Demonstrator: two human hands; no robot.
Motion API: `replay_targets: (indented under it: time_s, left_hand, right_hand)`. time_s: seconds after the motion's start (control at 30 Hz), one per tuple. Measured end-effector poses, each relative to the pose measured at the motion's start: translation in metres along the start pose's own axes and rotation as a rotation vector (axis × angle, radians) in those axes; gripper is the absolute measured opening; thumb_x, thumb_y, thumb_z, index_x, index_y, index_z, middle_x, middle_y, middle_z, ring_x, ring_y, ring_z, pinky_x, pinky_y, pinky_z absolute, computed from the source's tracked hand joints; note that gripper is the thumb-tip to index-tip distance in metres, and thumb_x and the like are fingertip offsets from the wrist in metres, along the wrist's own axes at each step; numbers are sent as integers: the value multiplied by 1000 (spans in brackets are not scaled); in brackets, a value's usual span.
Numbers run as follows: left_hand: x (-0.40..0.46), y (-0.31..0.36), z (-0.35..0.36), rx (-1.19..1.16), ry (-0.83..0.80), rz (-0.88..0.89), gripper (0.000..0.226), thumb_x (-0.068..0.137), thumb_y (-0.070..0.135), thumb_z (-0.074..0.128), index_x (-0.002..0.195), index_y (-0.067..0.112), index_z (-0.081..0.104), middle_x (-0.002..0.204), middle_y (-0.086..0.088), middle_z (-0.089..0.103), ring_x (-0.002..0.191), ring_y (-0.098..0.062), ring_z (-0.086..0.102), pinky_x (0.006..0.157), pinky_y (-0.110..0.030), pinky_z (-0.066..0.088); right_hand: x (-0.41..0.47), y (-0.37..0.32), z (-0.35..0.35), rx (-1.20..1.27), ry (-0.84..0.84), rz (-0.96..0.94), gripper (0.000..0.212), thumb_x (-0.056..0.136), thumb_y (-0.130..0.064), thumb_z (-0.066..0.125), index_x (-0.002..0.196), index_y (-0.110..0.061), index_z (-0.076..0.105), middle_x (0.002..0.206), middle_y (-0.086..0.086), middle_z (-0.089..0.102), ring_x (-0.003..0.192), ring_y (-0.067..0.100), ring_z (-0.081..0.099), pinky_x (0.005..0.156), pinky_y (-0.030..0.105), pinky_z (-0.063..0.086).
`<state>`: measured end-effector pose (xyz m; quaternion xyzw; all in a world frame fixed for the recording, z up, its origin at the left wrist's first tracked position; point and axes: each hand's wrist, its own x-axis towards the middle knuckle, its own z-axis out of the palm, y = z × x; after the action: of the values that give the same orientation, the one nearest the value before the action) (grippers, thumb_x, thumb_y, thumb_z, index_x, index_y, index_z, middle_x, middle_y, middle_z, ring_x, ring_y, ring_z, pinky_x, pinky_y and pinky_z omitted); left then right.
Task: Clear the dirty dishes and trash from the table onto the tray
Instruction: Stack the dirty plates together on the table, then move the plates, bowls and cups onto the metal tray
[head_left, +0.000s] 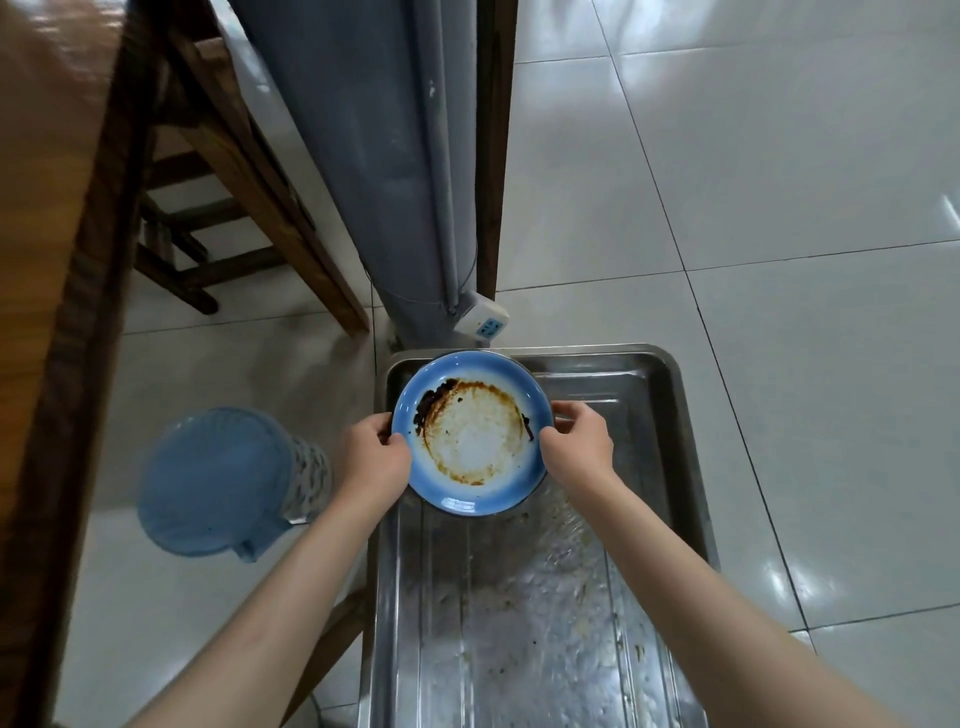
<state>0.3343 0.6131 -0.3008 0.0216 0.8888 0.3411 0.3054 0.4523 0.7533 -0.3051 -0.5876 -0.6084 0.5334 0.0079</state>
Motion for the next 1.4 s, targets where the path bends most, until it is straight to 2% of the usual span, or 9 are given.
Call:
replay_targets:
  time_s: [0.27, 0.57, 0.77, 0.87, 0.97, 1.03, 1.1, 1.23, 1.4]
  left_hand:
    - [-5, -9, 5, 54, -39, -24, 29, 95, 8, 44, 118, 13, 61, 95, 0, 63, 78, -10, 57, 51, -16, 39]
    - [-3, -16, 12, 74, -54, -55, 29, 95, 7, 42, 117, 13, 60, 93, -3, 64, 70, -10, 55, 46, -16, 36]
    - [-3, -13, 12, 97, -52, -68, 30, 96, 8, 41, 119, 12, 60, 98, -6, 64, 73, -15, 56, 44, -13, 38]
    - [-6, -6, 9, 83, -6, -62, 33, 95, 4, 42, 123, 9, 58, 107, -5, 63, 79, -8, 53, 58, -17, 39]
    - [-11, 1, 4, 87, 15, -63, 37, 96, 5, 45, 132, 9, 52, 125, -6, 59, 97, -13, 53, 68, -15, 38]
    - [-15, 3, 0, 80, -3, -33, 35, 95, 5, 47, 129, 12, 54, 120, -2, 61, 99, -13, 53, 64, -9, 35]
    - [-20, 6, -6, 67, -18, 18, 28, 94, 5, 49, 117, 18, 58, 103, 8, 61, 94, -10, 49, 64, -10, 35]
    - [-34, 23, -23, 75, -28, 109, 42, 92, 9, 54, 134, 15, 50, 127, 1, 57, 104, -8, 51, 80, -18, 37]
    - [-68, 51, -63, 124, -20, 337, 44, 87, 14, 62, 129, 20, 54, 124, 4, 60, 108, -4, 50, 88, -20, 38]
  right_hand:
    - [-4, 11, 1, -19, 4, 20, 38, 87, 1, 48, 123, -13, 54, 112, 4, 60, 94, 14, 53, 76, 25, 46]
    - [0, 16, 5, -26, 16, 27, 37, 88, 0, 48, 122, -13, 54, 111, 4, 61, 93, 15, 55, 77, 27, 47]
    - [1, 15, 6, -29, 21, 21, 38, 90, -2, 48, 126, -12, 53, 116, 6, 61, 103, 18, 57, 89, 35, 49]
    - [1, 12, 4, -36, 10, 42, 39, 90, -2, 49, 127, -13, 51, 119, 6, 60, 107, 21, 57, 90, 37, 50]
    - [-2, 8, 1, -56, -12, 46, 39, 90, -3, 51, 128, -14, 51, 120, 6, 60, 107, 21, 57, 91, 38, 51]
    - [-5, 4, -2, -66, -21, 25, 41, 90, -4, 54, 129, -14, 50, 123, 5, 59, 109, 21, 57, 93, 39, 50]
    - [-11, -2, -6, -88, -20, -9, 45, 89, -6, 57, 132, -15, 48, 128, 4, 57, 114, 22, 56, 96, 41, 49]
    - [-29, -21, -21, -139, -14, -118, 53, 87, -11, 62, 136, -18, 44, 135, 1, 52, 114, 19, 55, 95, 39, 48]
    - [-74, -56, -48, -242, -58, -342, 63, 82, -19, 71, 138, -21, 41, 139, -4, 48, 123, 15, 47, 95, 30, 44]
